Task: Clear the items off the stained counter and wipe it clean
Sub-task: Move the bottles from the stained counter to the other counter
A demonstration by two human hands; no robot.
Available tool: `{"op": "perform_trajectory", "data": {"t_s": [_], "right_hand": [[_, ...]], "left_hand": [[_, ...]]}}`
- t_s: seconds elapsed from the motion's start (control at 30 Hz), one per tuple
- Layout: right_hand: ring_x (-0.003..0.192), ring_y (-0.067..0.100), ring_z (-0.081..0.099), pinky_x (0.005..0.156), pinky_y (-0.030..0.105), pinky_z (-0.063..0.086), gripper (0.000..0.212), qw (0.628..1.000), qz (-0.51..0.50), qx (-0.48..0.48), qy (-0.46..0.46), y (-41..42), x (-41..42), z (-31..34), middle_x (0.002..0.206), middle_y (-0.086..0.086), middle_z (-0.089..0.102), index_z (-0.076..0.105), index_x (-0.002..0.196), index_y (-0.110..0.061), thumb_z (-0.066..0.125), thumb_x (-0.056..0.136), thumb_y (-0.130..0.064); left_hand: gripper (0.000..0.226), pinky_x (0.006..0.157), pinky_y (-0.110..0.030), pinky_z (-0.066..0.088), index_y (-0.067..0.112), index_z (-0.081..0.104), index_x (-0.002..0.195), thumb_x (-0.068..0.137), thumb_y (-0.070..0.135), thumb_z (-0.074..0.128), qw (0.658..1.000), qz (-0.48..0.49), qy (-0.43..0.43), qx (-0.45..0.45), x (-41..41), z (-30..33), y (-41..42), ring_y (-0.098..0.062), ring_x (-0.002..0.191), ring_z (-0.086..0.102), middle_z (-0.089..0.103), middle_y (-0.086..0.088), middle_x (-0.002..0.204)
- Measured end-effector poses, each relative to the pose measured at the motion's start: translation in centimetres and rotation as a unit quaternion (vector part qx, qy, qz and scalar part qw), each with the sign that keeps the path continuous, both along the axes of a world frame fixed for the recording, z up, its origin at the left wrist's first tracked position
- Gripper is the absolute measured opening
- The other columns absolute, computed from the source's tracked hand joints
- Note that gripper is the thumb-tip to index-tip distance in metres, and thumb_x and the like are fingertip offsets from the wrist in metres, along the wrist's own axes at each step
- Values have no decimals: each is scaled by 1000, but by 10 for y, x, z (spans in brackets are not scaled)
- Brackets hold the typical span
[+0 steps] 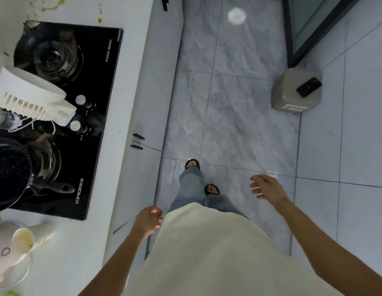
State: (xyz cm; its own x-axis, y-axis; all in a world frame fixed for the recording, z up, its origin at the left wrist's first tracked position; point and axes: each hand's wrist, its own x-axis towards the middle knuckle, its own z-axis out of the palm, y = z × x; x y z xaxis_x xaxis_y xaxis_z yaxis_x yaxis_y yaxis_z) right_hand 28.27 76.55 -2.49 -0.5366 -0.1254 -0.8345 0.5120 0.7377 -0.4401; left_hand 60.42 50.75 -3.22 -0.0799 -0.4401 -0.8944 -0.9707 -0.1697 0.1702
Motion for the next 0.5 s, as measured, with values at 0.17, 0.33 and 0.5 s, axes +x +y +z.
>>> {"op": "perform_trajectory", "data": {"t_s": [0.17,0.33,0.5], "right_hand": [[82,26,68,70,34,53,20,1000,14,-15,8,-64,-58,7,98,12,75,72,109,-12,56,106,-22],[82,27,70,66,30,53,21,999,25,22,0,-96,-86,-1,100,13,75,71,111,-12,54,108,-23],[78,29,71,65,31,52,21,998,24,62,-13,-98,-104,-12,96,14,76,72,109,-12,56,107,-24]], "left_hand": [[20,58,-25,54,21,71,91,101,15,56,999,-38,-24,23,-35,-6,-45,-16,65,65,71,-4,78],[16,57,-24,49,10,71,105,103,12,56,998,-50,-6,37,-99,-12,-112,-18,68,63,68,-5,82],[12,64,-28,49,12,64,96,104,12,55,998,-13,61,30,-193,-1,-174,-25,76,65,69,-12,91]]}}
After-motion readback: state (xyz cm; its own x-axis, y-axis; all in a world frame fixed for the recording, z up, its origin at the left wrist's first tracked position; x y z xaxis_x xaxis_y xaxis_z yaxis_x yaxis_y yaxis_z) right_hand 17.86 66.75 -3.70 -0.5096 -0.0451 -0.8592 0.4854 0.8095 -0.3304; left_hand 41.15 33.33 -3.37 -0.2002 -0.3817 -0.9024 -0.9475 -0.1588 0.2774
